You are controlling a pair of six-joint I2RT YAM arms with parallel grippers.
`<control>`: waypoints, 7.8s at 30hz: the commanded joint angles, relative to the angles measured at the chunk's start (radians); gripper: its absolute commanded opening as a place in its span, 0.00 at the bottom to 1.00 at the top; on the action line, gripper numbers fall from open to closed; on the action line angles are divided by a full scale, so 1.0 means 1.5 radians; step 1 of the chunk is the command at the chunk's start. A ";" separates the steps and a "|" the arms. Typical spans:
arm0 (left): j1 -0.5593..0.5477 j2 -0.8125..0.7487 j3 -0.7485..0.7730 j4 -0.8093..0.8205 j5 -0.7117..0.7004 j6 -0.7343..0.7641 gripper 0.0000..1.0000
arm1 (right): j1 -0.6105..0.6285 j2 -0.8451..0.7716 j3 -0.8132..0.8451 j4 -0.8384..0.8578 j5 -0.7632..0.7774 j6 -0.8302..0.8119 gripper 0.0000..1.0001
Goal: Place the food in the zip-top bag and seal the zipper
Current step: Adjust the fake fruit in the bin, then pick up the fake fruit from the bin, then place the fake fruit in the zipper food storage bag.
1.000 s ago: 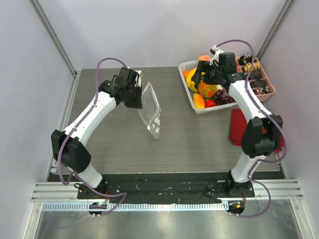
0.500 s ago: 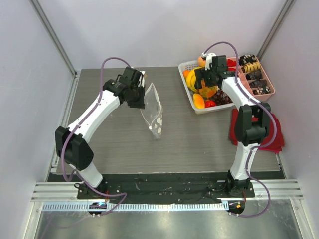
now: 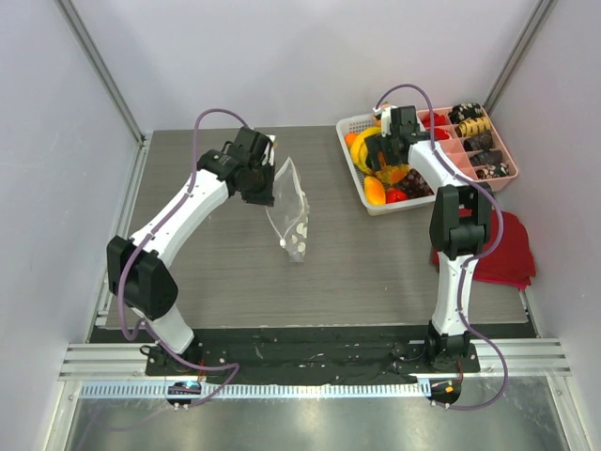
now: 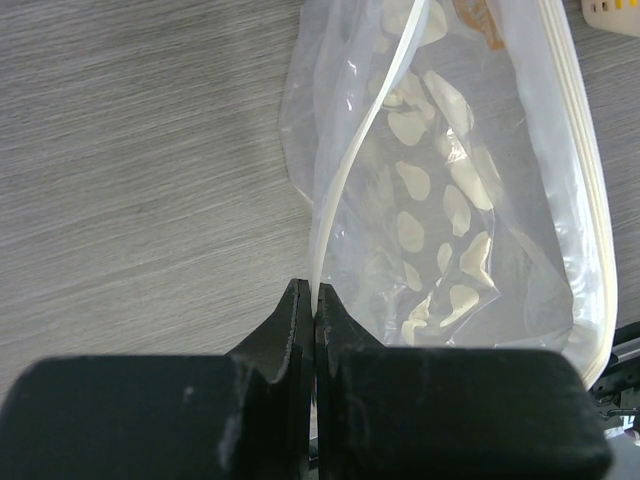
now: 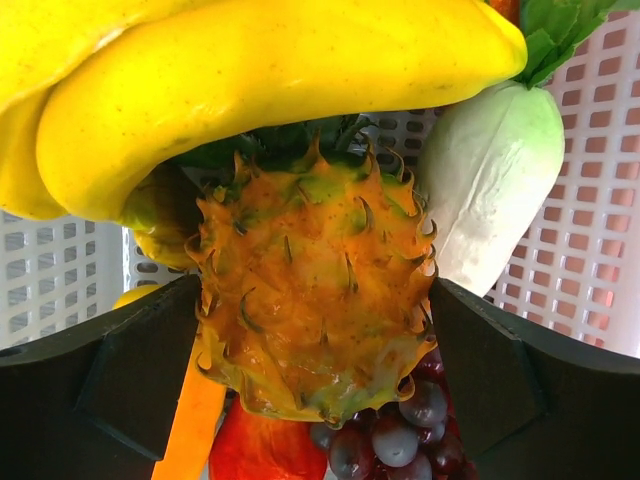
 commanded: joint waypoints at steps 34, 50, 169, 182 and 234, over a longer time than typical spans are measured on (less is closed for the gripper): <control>-0.003 0.000 0.047 -0.040 -0.019 0.030 0.00 | -0.056 -0.107 0.189 -0.362 -0.172 0.186 0.01; -0.003 0.040 0.096 -0.082 0.017 0.005 0.00 | -0.100 -0.236 0.136 -0.264 -0.361 0.311 0.01; -0.011 0.078 0.146 -0.123 -0.028 -0.018 0.00 | -0.116 -0.223 0.096 0.270 -0.444 0.511 0.01; -0.024 0.195 0.230 -0.122 0.114 -0.139 0.00 | -0.094 -0.437 -0.170 0.470 -0.482 0.768 0.01; 0.014 0.260 0.282 -0.140 0.250 -0.177 0.00 | -0.005 -0.575 -0.416 0.651 -0.385 0.828 0.01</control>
